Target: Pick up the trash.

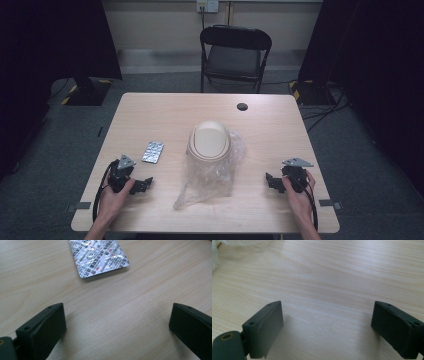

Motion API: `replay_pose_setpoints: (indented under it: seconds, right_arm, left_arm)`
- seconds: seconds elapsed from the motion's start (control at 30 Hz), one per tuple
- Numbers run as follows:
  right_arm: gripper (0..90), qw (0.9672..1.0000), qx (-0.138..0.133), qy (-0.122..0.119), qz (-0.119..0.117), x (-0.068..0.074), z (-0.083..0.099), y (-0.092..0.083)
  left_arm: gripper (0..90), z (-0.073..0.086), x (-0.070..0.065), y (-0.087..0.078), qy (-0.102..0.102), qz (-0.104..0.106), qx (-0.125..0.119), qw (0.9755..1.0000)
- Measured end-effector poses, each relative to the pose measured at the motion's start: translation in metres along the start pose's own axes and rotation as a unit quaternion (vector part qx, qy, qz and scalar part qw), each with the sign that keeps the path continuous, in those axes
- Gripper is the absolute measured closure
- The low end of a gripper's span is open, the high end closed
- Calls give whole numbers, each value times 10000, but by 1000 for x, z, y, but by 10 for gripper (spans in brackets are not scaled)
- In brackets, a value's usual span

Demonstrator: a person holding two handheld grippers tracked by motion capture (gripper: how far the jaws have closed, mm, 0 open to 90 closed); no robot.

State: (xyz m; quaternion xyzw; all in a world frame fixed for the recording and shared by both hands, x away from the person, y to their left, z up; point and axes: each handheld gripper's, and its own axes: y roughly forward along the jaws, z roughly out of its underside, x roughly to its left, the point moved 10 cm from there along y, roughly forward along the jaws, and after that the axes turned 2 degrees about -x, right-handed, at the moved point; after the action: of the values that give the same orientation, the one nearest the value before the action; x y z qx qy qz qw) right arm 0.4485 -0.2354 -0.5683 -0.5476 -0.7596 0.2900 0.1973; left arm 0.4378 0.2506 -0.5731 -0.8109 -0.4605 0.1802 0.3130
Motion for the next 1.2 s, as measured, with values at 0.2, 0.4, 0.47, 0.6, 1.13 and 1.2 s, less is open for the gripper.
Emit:
replay_pose_setpoints:
  seconds: [0.2,0.4,0.47,0.6,1.13,1.2]
  right_arm:
    - [97,10000,0,0,1,0,0,0]
    - [97,10000,5,5,5,0,0,0]
    - [97,10000,0,-1,1,0,0,0]
    - [97,10000,5,5,5,0,0,0]
    - [97,10000,1,0,1,0,0,0]
    - [97,10000,2,0,1,0,0,0]
  left_arm:
    - [4,1,1,-1,-76,-112,14,9999]
    - [152,-1,3,-8,-102,-137,-113,9998]
    - [195,-1,4,-9,-98,-182,-114,9997]
    - [170,-2,4,-15,-39,-243,-148,9996]
    - [223,-40,-26,-31,-347,429,-673,9962]
    - [224,-43,-28,-31,-371,444,-696,9959]
